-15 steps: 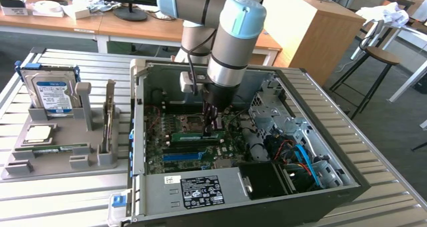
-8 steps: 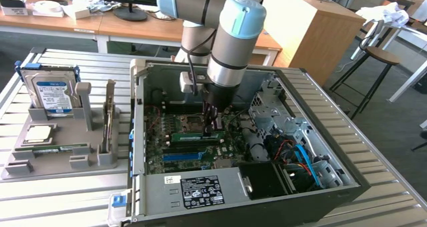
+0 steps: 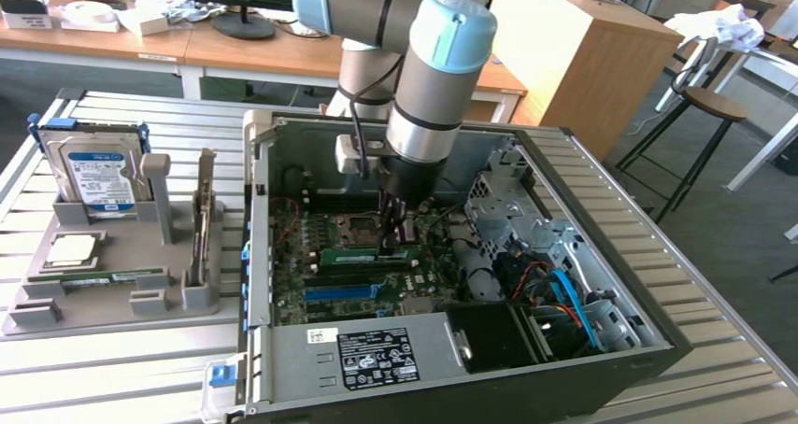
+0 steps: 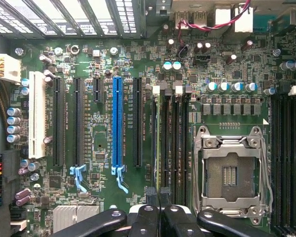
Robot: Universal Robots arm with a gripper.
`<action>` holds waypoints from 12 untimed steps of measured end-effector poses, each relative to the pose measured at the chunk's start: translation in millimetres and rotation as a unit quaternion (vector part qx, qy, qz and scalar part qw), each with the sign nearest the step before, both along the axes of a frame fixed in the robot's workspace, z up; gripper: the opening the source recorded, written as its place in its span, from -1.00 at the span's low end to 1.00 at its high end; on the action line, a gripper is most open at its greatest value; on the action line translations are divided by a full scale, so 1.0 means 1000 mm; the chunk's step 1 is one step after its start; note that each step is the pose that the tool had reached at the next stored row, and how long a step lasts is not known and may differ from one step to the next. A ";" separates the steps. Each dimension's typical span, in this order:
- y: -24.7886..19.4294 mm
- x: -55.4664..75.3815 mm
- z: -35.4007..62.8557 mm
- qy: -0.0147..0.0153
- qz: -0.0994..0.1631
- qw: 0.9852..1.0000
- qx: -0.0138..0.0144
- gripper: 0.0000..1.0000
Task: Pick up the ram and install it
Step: 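Insert the ram into the slot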
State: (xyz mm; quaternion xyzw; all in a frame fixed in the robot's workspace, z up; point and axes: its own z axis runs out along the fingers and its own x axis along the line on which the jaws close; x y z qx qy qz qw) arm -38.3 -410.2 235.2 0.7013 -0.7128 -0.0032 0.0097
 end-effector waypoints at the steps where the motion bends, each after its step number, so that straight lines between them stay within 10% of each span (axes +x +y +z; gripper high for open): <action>1: 0.0000 0.000 0.0000 0.000 0.000 1.000 0.000 -0.77; 12: 0.0000 -0.001 -0.0016 0.000 0.000 1.000 0.000 -0.77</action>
